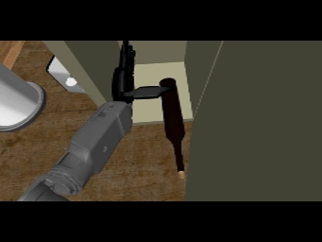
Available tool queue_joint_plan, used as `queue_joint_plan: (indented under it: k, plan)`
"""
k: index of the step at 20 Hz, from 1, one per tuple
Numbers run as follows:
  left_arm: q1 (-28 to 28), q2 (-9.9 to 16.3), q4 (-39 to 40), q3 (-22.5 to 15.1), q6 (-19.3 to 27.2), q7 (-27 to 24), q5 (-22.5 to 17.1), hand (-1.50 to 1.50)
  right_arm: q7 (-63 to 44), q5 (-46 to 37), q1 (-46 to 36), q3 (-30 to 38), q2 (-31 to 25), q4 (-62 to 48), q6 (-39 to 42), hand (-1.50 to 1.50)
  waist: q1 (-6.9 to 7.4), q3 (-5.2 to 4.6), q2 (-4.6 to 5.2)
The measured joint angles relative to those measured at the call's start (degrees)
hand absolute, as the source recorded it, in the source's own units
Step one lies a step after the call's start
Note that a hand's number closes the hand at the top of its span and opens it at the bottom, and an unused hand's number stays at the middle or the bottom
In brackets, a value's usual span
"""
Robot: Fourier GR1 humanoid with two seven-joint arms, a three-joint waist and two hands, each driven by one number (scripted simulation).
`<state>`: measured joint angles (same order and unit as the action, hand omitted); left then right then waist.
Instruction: Pick up the wine, place it into the cabinet and close the cabinet
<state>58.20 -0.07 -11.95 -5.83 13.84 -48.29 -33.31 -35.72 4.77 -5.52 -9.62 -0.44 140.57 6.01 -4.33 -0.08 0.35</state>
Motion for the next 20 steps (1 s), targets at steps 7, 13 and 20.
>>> queue_joint_plan:
  k: [7,13,20]
  plan:
    - [-10.0,0.1,-13.0,-11.9,4.7,2.5,-7.2,-1.50,-0.2,-0.4,1.0,0.8,-0.7,0.5,-0.1,-1.50,1.69,0.06,-0.48]
    - [-19.6,0.1,-29.4,-23.9,14.8,4.3,-10.3,-1.50,0.8,-1.1,2.1,1.0,-0.5,0.4,-0.6,-1.50,3.24,0.08,-0.58]
    - [-30.7,0.5,-47.3,-31.2,22.6,7.0,-6.1,-1.50,2.5,-1.7,4.6,1.8,-0.9,1.1,0.0,-1.50,4.26,0.10,-0.62]
